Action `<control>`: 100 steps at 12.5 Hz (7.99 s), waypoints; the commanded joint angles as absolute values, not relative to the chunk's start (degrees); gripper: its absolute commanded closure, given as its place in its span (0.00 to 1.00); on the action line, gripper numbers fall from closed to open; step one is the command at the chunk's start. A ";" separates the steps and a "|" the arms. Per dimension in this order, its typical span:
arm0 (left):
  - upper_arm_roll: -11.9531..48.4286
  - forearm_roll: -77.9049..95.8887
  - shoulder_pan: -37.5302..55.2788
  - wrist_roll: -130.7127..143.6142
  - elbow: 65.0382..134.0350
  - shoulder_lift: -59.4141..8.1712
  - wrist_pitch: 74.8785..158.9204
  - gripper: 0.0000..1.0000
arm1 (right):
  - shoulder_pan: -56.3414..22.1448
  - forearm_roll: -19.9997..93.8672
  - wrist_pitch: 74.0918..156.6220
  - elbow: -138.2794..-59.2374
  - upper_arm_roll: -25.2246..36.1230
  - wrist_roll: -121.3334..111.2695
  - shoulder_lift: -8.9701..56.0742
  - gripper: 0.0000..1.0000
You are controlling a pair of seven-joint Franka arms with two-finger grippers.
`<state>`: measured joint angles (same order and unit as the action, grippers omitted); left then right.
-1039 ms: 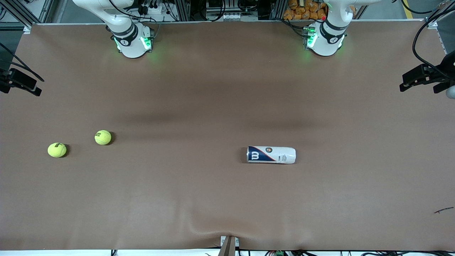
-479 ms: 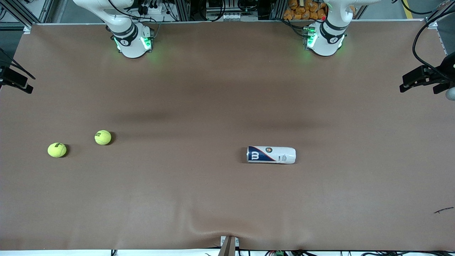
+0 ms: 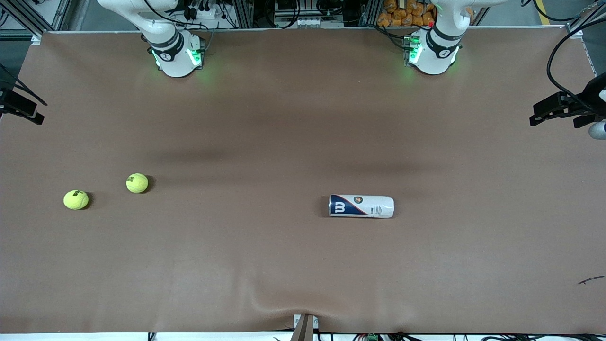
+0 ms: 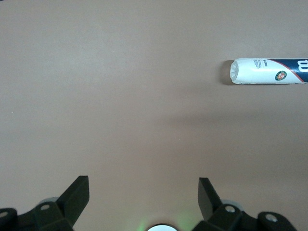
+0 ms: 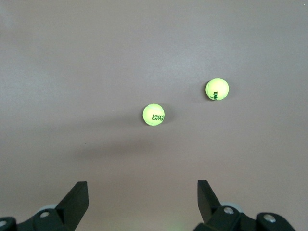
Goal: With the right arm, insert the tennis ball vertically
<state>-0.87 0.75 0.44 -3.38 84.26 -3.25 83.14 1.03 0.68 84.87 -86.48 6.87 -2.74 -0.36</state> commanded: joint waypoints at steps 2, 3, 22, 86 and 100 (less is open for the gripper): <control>-0.70 1.14 0.70 -3.08 83.93 -3.69 83.50 0.00 | 4.38 -0.09 84.46 -86.22 6.50 -3.25 -0.44 0.00; -0.70 0.88 0.79 -3.08 83.94 -3.69 83.50 0.00 | 5.00 -0.26 84.55 -86.05 6.50 -3.60 -0.44 0.00; 4.74 3.17 7.11 -24.08 83.94 -18.54 91.14 0.00 | 5.18 0.62 84.90 -86.57 6.15 -2.99 1.93 0.00; 29.70 4.27 6.07 -64.59 88.33 -39.81 135.88 0.30 | 0.88 0.79 143.53 -123.66 5.98 11.07 24.26 0.36; 32.96 55.13 6.94 -91.46 83.58 -41.31 140.54 0.31 | 2.37 8.06 110.49 -108.72 6.15 10.11 13.37 0.35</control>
